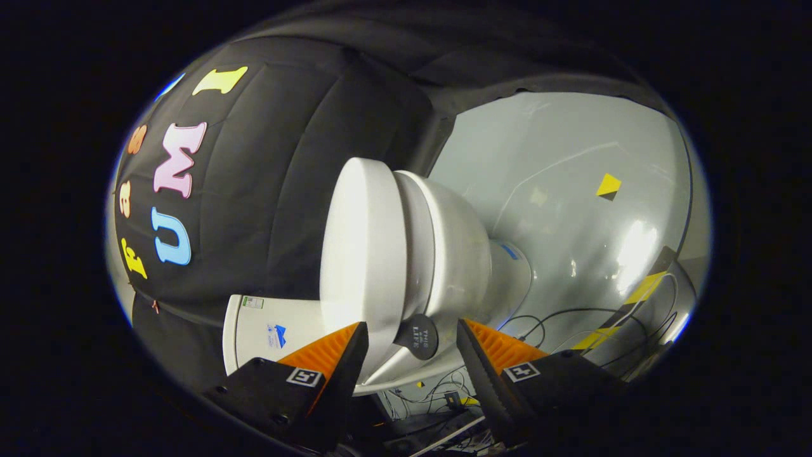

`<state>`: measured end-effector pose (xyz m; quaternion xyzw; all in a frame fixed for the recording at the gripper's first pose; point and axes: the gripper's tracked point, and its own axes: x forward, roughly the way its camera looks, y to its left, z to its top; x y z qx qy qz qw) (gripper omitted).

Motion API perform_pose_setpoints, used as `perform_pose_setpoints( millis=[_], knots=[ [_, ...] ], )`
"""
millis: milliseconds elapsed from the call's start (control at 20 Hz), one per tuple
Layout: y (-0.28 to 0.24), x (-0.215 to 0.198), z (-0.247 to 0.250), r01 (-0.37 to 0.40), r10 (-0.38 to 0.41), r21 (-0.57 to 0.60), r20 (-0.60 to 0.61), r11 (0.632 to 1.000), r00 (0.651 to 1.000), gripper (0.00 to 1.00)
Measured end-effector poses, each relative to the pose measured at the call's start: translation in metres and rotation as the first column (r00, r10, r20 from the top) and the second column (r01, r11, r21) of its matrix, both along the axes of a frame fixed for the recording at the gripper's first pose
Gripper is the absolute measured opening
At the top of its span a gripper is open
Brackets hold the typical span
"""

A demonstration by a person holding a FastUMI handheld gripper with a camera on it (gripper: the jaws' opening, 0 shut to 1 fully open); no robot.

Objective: Open the toilet lid.

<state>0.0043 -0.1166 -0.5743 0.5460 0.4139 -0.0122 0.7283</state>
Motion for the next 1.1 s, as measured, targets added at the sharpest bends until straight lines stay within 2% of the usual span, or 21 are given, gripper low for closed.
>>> perform_pose_setpoints(
  millis=[50, 150, 200, 300, 350, 400, 450, 500, 550, 650, 800, 1100],
  knots=[
    [0.003, 0.0, -0.002, -0.011, 0.011, 0.023, -0.005, 1.0, 1.0, 0.88],
    [0.01, 0.0, -0.015, -0.032, 0.033, 0.035, -0.03, 0.999, 0.999, 0.67],
    [0.01, 0.001, -0.02, -0.017, 0.018, 0.042, -0.044, 0.999, 0.999, 0.58],
    [0.025, -0.006, -0.008, -0.036, 0.044, 0.136, -0.049, 0.99, 0.998, 0.39],
    [0.023, -0.004, -0.012, -0.01, 0.018, 0.157, -0.05, 0.988, 0.999, 0.3],
    [0.027, -0.007, -0.008, -0.017, 0.022, 0.176, -0.026, 0.984, 0.999, 0.21],
    [0.024, -0.006, -0.006, -0.012, 0.012, 0.19, 0.0, 0.982, 1.0, 0.19],
    [0.042, 0.006, -0.017, 0.008, -0.003, 0.204, -0.027, 0.979, 1.0, 0.16],
    [0.032, 0.005, -0.013, 0.005, -0.004, 0.226, -0.006, 0.974, 1.0, 0.06],
    [0.028, -0.003, -0.001, -0.017, 0.014, 0.213, 0.013, 0.977, 1.0, 0.05],
    [0.036, -0.005, 0.004, -0.096, 0.092, 0.118, 0.035, 0.988, 0.995, 0.05],
    [0.033, -0.001, 0.042, -0.103, 0.098, 0.057, 0.082, 0.993, 0.992, 0.05]
  ],
)
